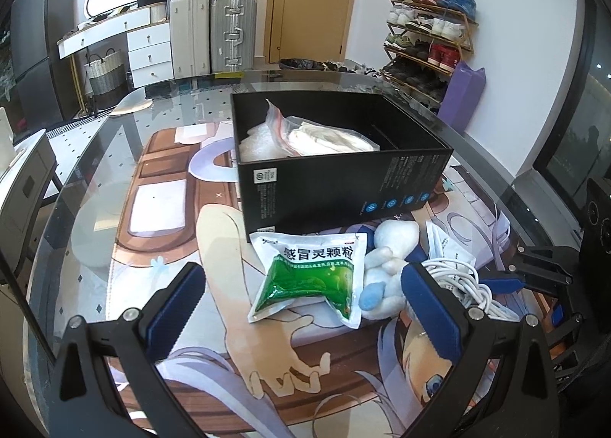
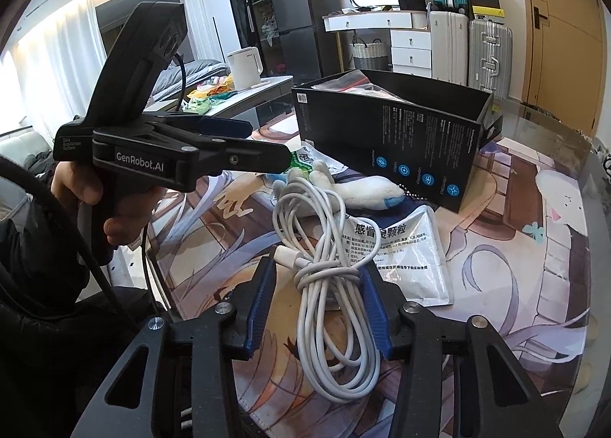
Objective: Organize soft objects
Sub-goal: 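Close the left gripper on the green-and-white medicine packet while the right gripper holds the cable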
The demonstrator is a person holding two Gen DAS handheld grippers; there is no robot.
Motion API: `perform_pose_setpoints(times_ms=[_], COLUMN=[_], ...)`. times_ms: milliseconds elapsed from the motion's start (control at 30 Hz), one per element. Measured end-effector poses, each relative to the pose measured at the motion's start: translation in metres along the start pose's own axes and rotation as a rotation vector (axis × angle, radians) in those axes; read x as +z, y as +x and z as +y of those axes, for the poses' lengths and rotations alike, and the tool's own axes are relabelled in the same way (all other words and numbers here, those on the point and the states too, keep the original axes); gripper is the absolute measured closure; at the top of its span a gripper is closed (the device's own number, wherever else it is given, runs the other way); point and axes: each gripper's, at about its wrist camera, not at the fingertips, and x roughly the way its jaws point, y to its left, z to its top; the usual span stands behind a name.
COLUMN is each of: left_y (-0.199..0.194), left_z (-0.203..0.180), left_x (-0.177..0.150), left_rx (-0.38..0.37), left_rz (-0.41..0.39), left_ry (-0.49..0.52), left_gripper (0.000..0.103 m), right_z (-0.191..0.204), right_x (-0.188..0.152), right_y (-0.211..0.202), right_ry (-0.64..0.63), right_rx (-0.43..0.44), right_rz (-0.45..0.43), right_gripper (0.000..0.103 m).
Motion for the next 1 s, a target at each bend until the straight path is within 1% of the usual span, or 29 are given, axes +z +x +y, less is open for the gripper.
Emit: perform_pose_setpoints(times_ms=[133,300,467,667,800,1000], left_y=[0.0,0.001,0.005,0.017,0.022,0.027], left_z=[0.007,0.021,0.025,0.017,0.009,0.004], left_x=[0.001,0.003,0.002,-0.004,-0.006,-0.009], left_rx=[0.012,0.023,0.053,0.085,0.085,0.072], left_rz=[-0.002,0.004,0.015,0.055,0.072,0.092], left_ry=[-0.027,-0.084,-0.095,-0.044,-0.005,0.013], left_gripper=[0.0,0.0,0.0,0.0,0.0,0.0], right_z=[-0.001,-0.003,-0.005,-0.006,-0.008,-0.013], right_x=[0.001,0.003,0.006,0.007,0.008,0.009], right_y=[-0.003,-0.008,-0.015,-0.021,-0.022,-0.026], right_ry=[0.004,0.019,0.04,0.052,0.061,0.096], right_rx=[0.005,0.019,0.037,0.043,0.047,0.072], right_rz=[-0.013,-0.038,-0.077,-0.1,-0.109,-0.127], right_gripper=[0.058,0.058,0.058,0.058,0.058,0.058])
